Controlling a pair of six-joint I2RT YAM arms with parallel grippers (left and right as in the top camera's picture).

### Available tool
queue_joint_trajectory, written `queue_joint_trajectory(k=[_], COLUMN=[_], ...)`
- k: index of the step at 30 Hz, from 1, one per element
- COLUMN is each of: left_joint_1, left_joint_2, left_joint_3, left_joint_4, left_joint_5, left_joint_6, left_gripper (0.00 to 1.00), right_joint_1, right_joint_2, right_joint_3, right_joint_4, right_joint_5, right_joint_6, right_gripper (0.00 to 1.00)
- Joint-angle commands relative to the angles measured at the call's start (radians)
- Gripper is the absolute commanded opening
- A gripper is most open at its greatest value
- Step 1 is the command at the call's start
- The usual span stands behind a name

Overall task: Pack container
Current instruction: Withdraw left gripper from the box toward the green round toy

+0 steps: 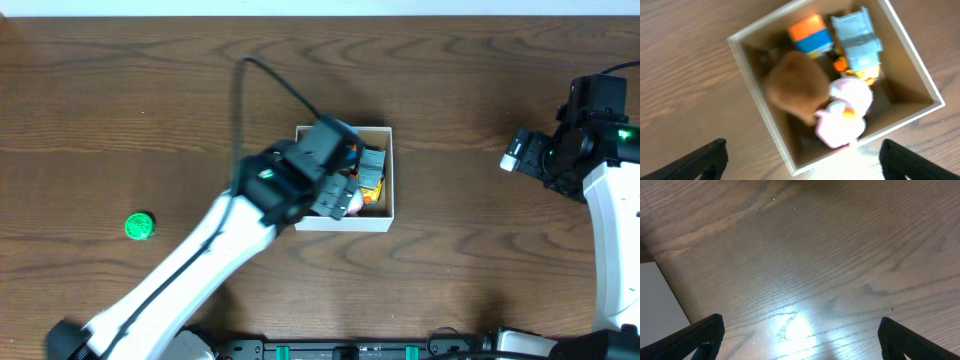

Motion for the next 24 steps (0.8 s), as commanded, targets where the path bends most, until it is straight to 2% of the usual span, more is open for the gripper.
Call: queue_joint_trajectory(k=[1, 7, 11, 14, 20, 24], left_joint_1=[0.081, 0.278, 0.494, 0.655, 0.907, 1.023], left_joint_2=[-0.064, -0.15, -0.205, -0.225, -0.187, -0.133], left_joint_3=[0.015, 0.015, 0.015, 0.014, -0.025, -0.094], left_joint_4=[-0.048, -0.15, -0.178, -0.188, -0.195, -0.156], left_joint_5=[-0.04, -0.045, -0.049, -0.046, -0.039, 0.048], left_joint_6=[-0.066, -0.114, -0.226, -0.255, -0.285, -0.296], left_gripper=[0.98, 0.98, 0.98, 0.98, 0.98, 0.98], right_joint_1=[-0.004, -0.004, -0.004, -0.004, -0.004, -0.004], right_joint_2=[0.003, 0.003, 0.003, 0.003, 0.003, 0.003], right_joint_3=[0.0, 0.0, 0.0, 0.0, 0.0, 0.0], right_joint_4=[-0.001, -0.001, 0.0, 0.001, 0.004, 0.003], right_joint_5=[-0.004, -0.004, -0.004, -0.004, -0.004, -0.004], right_joint_6=[-0.019, -0.019, -0.019, -0.019, -0.019, -0.019], right_gripper=[0.99, 0.99, 0.99, 0.99, 0.99, 0.99])
